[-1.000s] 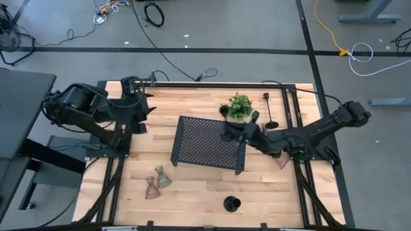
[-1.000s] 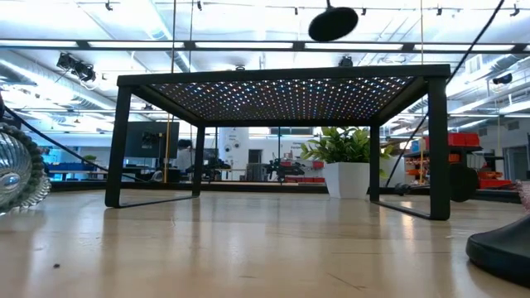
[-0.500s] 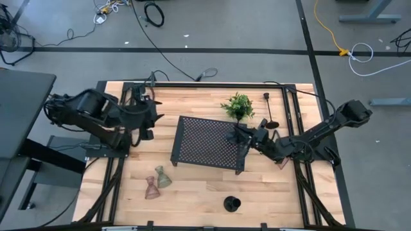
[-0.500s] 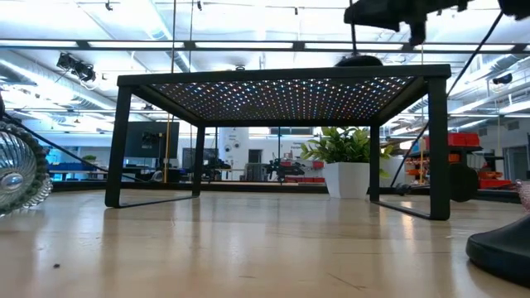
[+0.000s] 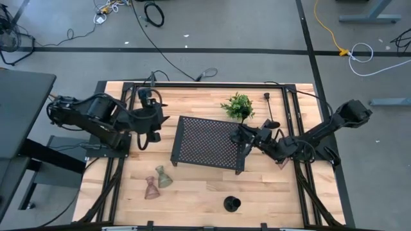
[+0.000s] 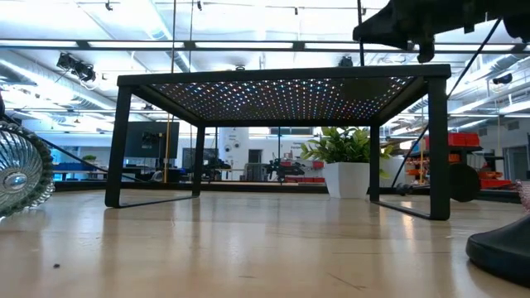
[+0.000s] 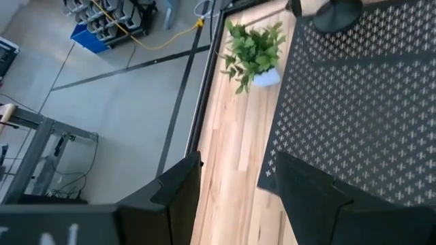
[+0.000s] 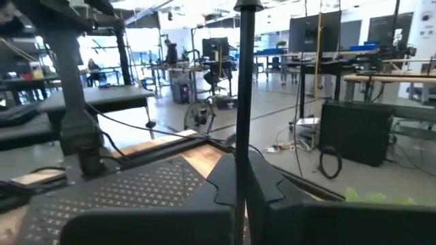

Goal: Pick & Place candle stick holders
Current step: Put the left black metal candle holder on the shelf

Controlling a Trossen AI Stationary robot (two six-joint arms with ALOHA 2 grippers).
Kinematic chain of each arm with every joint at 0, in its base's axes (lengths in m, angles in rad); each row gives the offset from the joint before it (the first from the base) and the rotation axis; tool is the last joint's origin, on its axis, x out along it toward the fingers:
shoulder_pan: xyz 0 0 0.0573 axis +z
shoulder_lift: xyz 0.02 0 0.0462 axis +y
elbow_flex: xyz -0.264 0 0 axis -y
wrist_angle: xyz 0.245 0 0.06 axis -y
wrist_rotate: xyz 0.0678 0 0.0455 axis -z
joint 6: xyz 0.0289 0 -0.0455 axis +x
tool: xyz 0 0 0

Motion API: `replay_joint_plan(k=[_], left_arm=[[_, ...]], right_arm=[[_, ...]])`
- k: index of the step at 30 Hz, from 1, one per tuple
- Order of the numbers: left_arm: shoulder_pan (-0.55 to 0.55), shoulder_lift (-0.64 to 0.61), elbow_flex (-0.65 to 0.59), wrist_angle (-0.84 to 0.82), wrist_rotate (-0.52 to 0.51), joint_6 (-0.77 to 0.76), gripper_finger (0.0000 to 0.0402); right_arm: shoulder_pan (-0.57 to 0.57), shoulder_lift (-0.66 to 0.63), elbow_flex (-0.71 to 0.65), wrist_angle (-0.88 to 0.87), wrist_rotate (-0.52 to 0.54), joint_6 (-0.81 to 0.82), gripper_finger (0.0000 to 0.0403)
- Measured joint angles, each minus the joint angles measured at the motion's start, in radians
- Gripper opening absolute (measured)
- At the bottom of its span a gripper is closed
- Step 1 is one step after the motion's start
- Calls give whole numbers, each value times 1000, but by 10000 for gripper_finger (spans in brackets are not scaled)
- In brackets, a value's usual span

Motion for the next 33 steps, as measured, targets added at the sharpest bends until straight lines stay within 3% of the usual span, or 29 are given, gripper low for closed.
replay_joint_plan(k=[20,33], left_arm=[[0,1,0,3,30,-1,193],[0,1,0,3,54,-7,193]], right_arm=[[-90,95,1,15,-58,20,1],[-90,97,0,3,-44,-40,76]])
